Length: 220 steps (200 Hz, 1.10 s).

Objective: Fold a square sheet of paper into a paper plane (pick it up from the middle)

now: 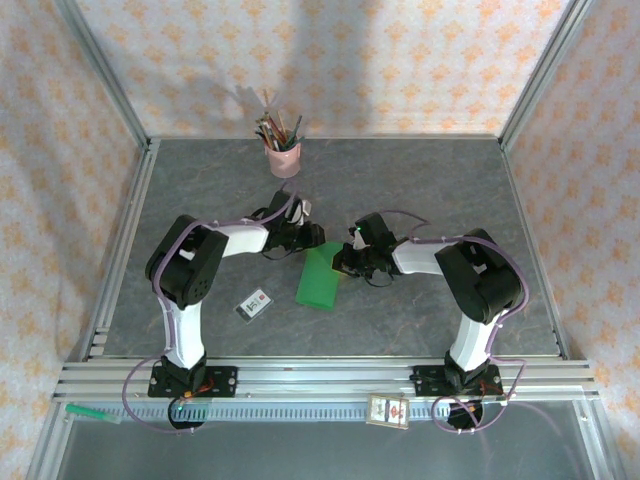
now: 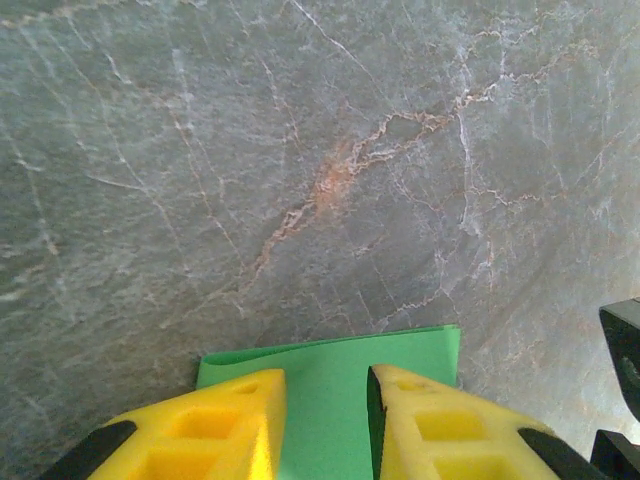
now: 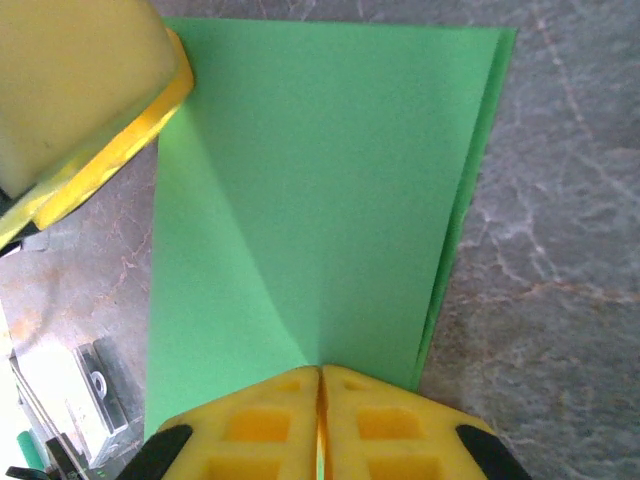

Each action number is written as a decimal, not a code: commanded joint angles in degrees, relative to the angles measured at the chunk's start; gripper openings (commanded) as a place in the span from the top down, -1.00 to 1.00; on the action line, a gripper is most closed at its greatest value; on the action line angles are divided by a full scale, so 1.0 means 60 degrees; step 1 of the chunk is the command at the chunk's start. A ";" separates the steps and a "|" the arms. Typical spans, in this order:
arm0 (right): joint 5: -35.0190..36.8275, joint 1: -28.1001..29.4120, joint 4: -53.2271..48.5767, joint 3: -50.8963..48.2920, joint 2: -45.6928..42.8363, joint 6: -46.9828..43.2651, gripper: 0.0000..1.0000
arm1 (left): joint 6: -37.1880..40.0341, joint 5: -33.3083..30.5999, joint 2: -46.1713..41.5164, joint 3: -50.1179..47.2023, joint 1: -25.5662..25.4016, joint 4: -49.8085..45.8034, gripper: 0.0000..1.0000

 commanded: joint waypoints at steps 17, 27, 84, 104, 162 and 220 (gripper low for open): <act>0.2298 -0.0146 -0.1473 -0.0670 0.0846 -0.0415 0.79 | -0.0025 0.0043 -0.0767 -0.0184 0.0087 0.0173 0.34; 0.2283 -0.0146 -0.1451 -0.0670 0.0838 -0.0396 0.79 | -0.0135 0.0173 -0.0974 -0.0290 0.0039 0.0262 0.33; 0.2278 -0.0150 -0.1478 -0.0605 0.0853 -0.0432 0.79 | -0.0200 0.0506 -0.0705 -0.0309 -0.0065 0.0440 0.31; 0.2264 -0.0150 -0.1491 -0.0616 0.0855 -0.0424 0.80 | -0.0127 0.0438 -0.0162 -0.0054 -0.0066 0.0379 0.31; 0.2253 -0.0150 -0.1404 -0.0736 0.0811 -0.0402 0.80 | 0.0048 0.0033 0.0344 0.0051 0.0249 0.0265 0.31; 0.2279 -0.0150 -0.1426 -0.0722 0.0827 -0.0402 0.80 | -0.0203 0.0281 -0.1328 -0.0749 0.0119 0.0279 0.30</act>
